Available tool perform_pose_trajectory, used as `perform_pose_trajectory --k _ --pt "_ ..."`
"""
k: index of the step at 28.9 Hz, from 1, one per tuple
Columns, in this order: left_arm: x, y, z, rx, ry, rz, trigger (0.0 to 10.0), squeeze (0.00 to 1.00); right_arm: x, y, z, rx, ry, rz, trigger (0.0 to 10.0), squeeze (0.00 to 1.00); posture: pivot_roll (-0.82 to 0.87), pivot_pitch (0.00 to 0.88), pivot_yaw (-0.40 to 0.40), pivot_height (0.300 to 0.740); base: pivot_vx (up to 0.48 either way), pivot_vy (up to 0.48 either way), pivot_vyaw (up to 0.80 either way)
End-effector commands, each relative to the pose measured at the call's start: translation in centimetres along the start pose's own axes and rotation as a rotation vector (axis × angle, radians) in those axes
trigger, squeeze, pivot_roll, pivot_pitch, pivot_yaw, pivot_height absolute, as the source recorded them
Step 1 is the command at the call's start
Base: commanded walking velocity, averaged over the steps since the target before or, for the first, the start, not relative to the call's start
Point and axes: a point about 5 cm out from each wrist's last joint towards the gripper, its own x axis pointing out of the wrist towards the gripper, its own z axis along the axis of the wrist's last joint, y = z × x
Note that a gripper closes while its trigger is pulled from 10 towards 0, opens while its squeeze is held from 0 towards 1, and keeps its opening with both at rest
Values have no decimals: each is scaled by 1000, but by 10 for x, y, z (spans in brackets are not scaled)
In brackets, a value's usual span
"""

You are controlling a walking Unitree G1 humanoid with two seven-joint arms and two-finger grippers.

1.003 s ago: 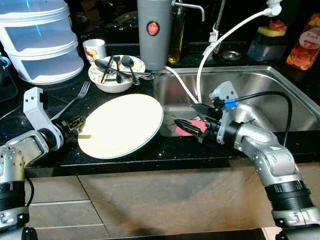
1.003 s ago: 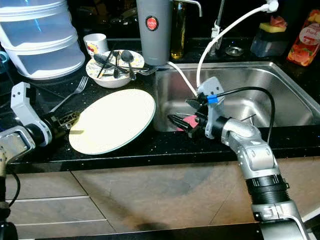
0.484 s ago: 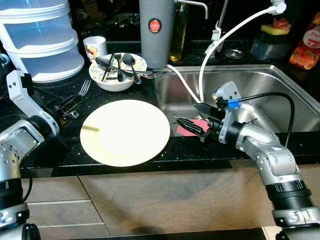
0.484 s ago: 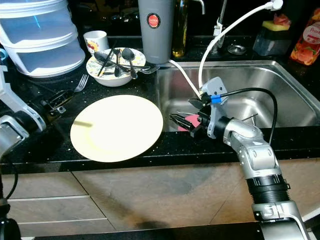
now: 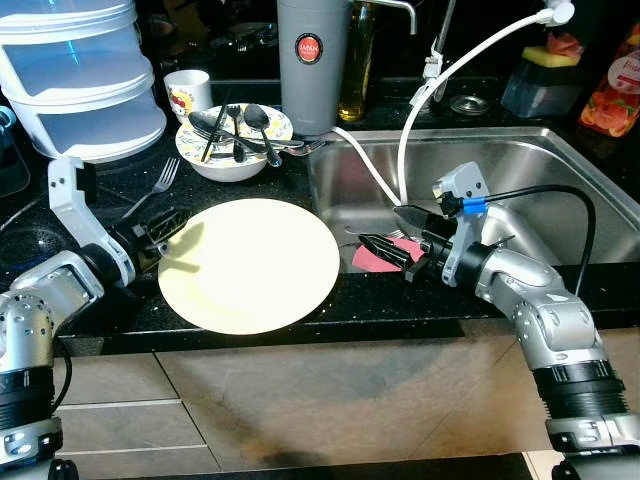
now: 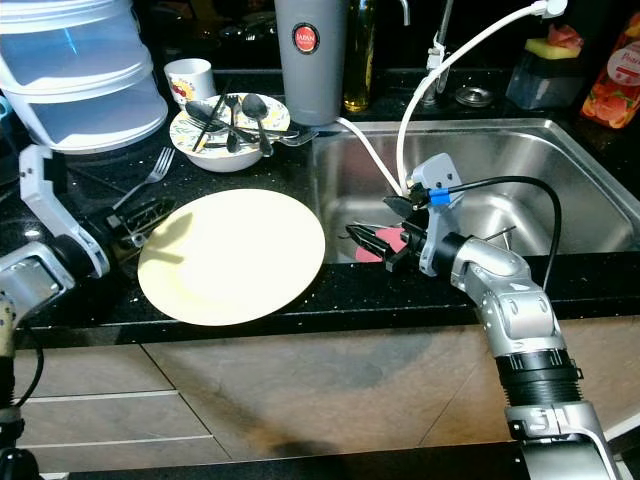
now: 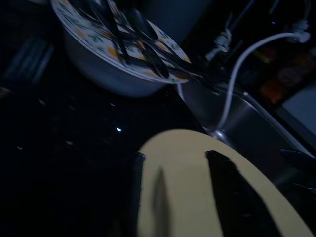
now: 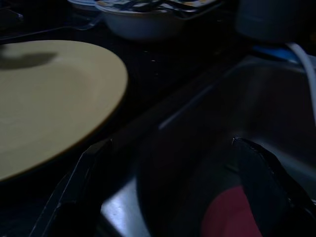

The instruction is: Kitchen organization

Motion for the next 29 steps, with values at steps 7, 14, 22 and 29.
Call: perform_pose_trajectory --k 7,14,22,29 --pt "-1 -2 -9 -51 53 -43 10000 1000 -2 11 -2 -26 27 115 10000 0 28 137 38 740 0 0 0" --pt "-5 11 -28 -13 190 45 10000 1000 -21 9 -9 -26 86 156 10000 0 22 124 39 740 0 0 0" --pt "0 18 -42 -43 218 82 10000 0 -18 24 -13 3 79 213 10000 0 23 119 39 740 0 0 0" --pt "5 15 -43 -76 194 62 0 0 -14 30 -9 18 55 247 10000 0 22 123 38 740 0 0 0"
